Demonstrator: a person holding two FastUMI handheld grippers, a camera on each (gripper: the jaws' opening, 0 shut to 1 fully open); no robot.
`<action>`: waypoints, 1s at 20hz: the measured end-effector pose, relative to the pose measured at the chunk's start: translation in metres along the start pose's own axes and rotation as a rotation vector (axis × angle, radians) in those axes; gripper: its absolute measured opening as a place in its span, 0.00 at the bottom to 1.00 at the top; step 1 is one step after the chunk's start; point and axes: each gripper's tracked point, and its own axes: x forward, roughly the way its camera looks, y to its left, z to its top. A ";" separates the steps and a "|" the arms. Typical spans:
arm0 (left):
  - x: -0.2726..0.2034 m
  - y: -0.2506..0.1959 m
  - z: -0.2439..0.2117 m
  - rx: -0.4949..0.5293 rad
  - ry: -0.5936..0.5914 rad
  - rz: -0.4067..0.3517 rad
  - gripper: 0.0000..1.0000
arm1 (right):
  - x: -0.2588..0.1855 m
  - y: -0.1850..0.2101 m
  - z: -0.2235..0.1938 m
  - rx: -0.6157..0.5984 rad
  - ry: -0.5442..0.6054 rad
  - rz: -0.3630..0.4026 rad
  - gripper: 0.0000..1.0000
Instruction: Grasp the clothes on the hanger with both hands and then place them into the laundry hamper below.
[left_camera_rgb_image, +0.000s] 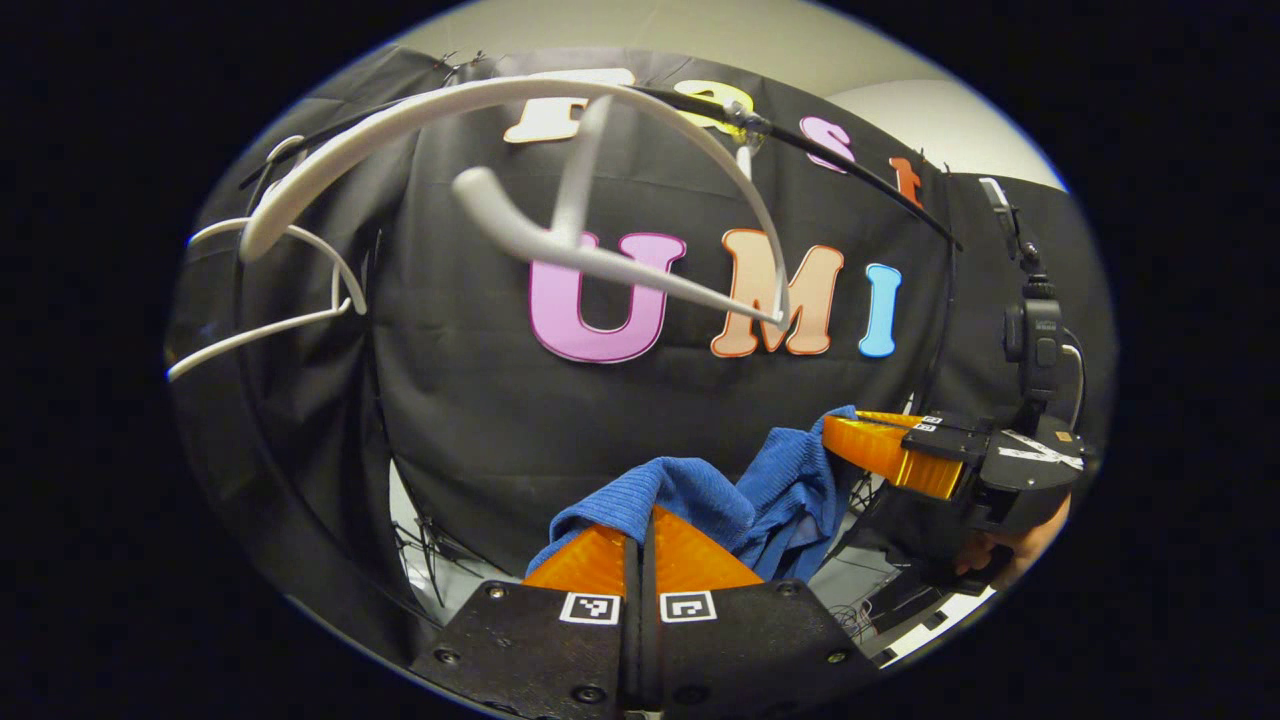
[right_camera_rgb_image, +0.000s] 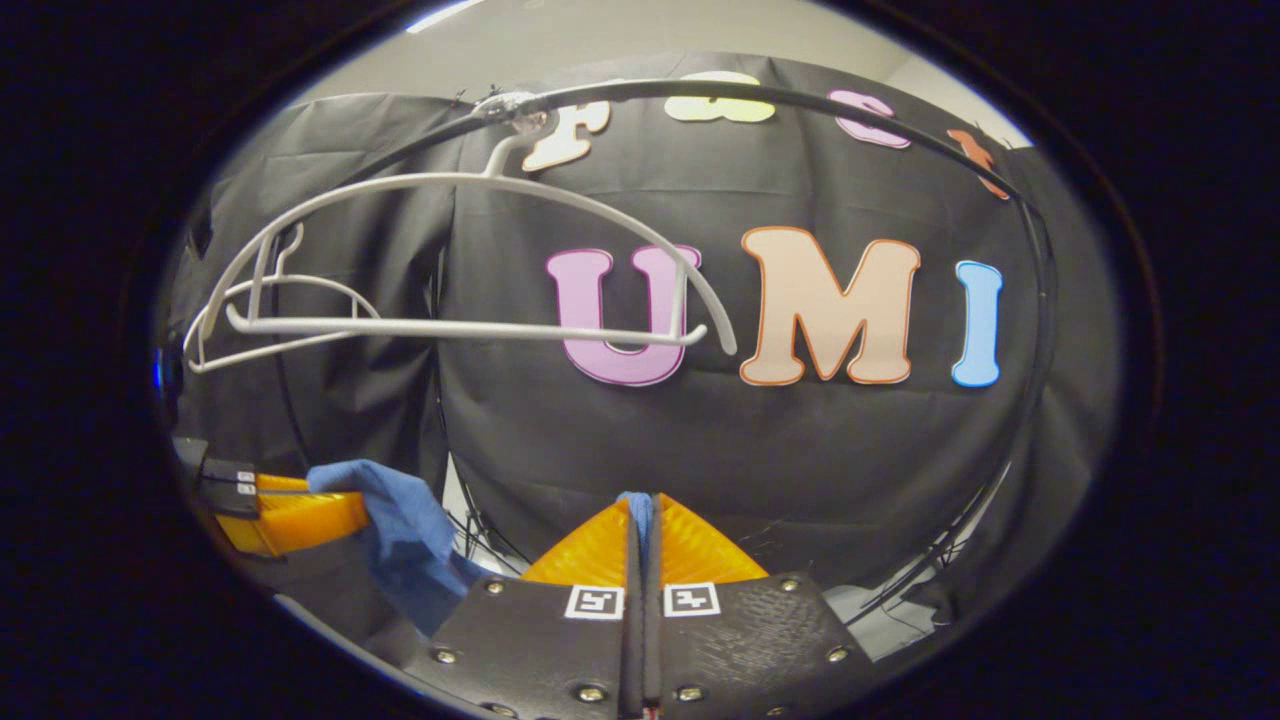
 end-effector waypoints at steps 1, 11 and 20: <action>0.001 -0.004 0.006 0.005 -0.017 -0.002 0.01 | -0.001 0.001 0.007 0.006 -0.006 0.003 0.00; 0.039 -0.017 0.004 0.017 -0.019 -0.025 0.01 | 0.011 0.002 0.001 0.023 0.020 0.000 0.01; 0.095 -0.048 -0.046 0.028 0.103 -0.098 0.01 | 0.014 -0.012 -0.087 0.046 0.206 -0.029 0.01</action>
